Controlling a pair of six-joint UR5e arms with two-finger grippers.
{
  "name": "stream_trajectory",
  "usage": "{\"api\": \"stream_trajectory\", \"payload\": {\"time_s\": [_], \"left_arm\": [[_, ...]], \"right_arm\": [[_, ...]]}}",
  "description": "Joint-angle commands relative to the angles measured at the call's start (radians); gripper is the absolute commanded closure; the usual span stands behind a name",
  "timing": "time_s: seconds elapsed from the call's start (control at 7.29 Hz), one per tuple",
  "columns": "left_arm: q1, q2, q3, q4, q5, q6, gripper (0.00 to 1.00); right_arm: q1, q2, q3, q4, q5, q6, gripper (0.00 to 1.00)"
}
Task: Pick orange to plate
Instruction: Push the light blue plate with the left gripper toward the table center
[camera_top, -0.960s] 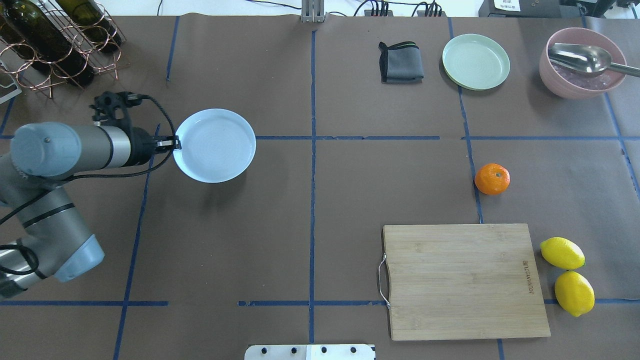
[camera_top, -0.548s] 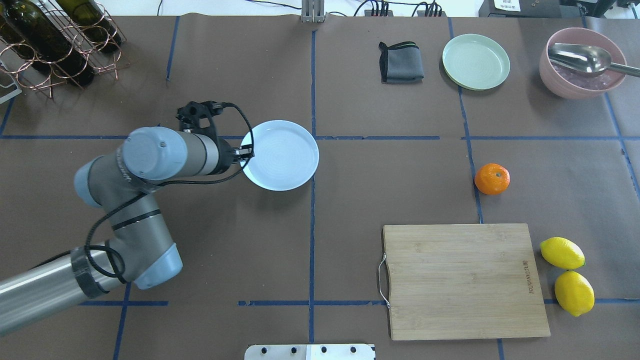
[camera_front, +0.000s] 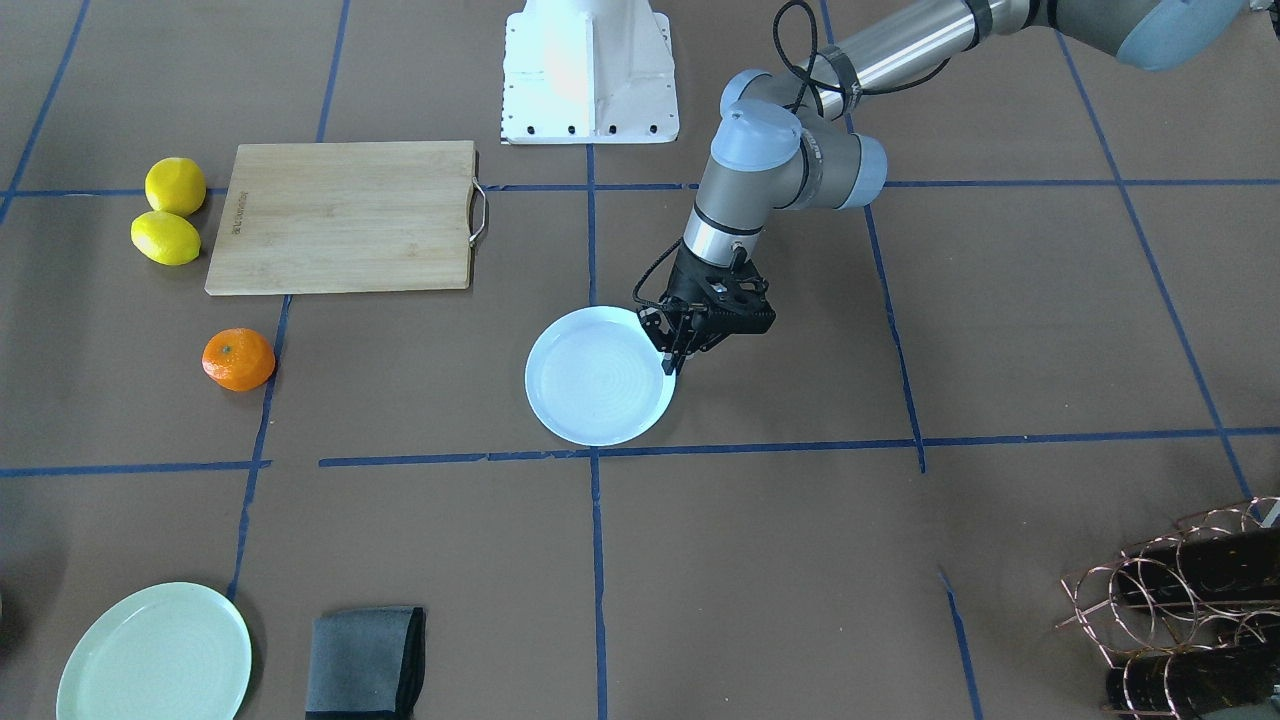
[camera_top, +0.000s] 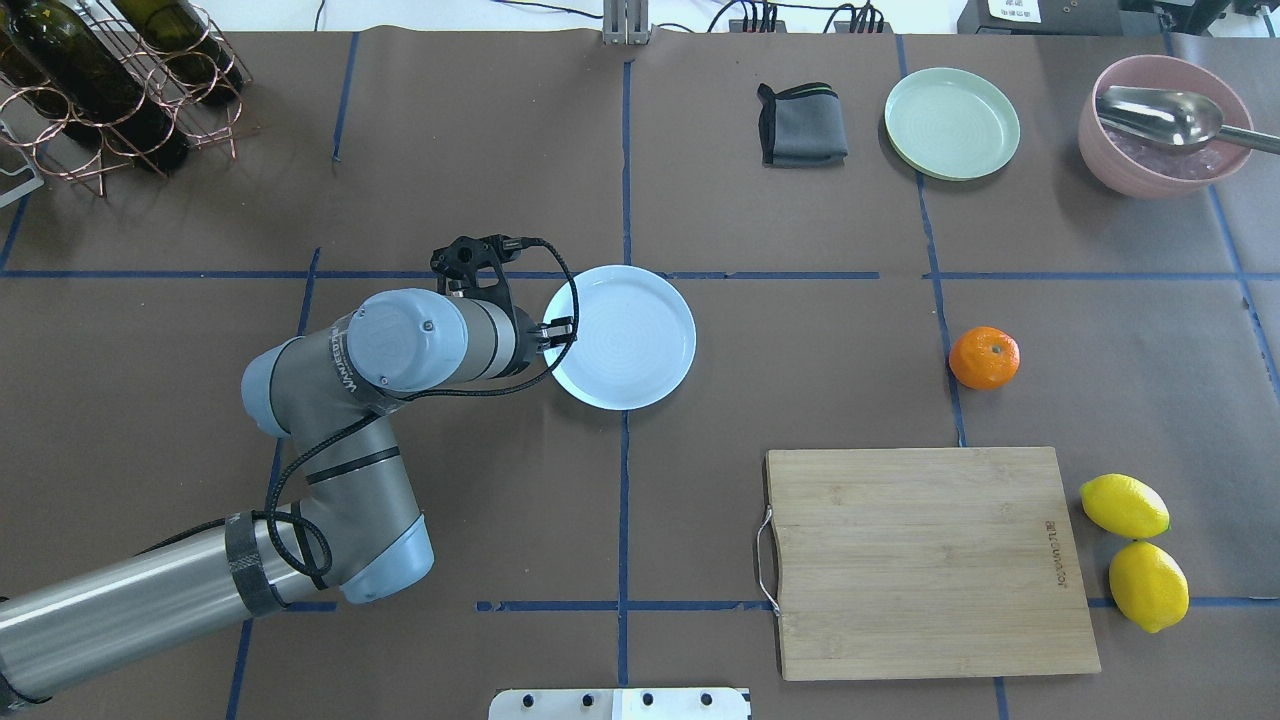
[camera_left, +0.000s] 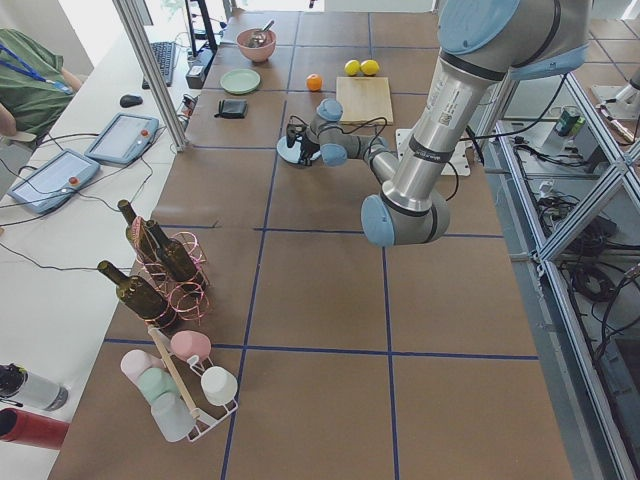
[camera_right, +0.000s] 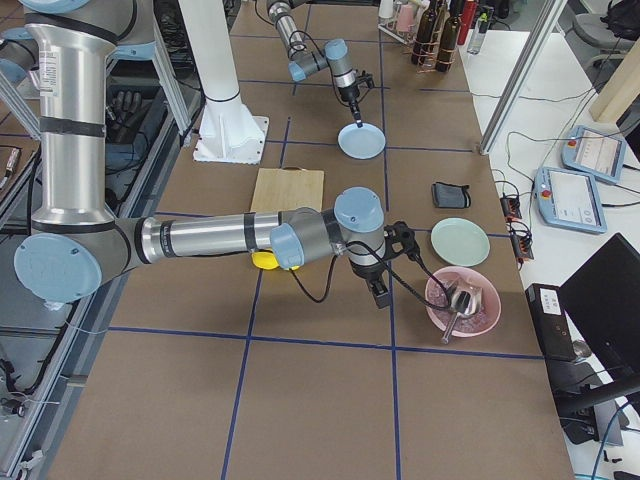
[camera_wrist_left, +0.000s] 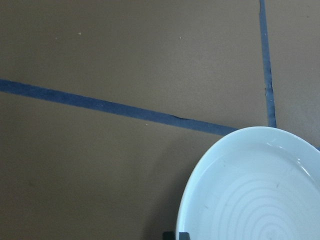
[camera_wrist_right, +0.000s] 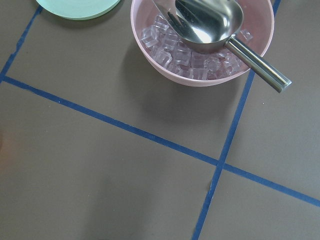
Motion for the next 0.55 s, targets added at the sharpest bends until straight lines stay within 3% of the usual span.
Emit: {"api": "stream_trajectory", "payload": {"time_s": [0.0,0.27,0.41], "left_arm": [[0.001,0.000,-0.002,-0.001,0.000,0.010,0.00],[-0.044,0.024,-0.050,0.041,-0.026,0.147,0.00],[-0.116,0.108,-0.172,0.133,-0.123,0.289,0.00]], "right_arm": [[0.000,0.000,0.000,0.000,0.001,0.002,0.00],[0.000,0.000,0.017,0.000,0.013,0.002,0.00],[0.000,0.005,0.021,0.003,0.027,-0.003,0.00]]}}
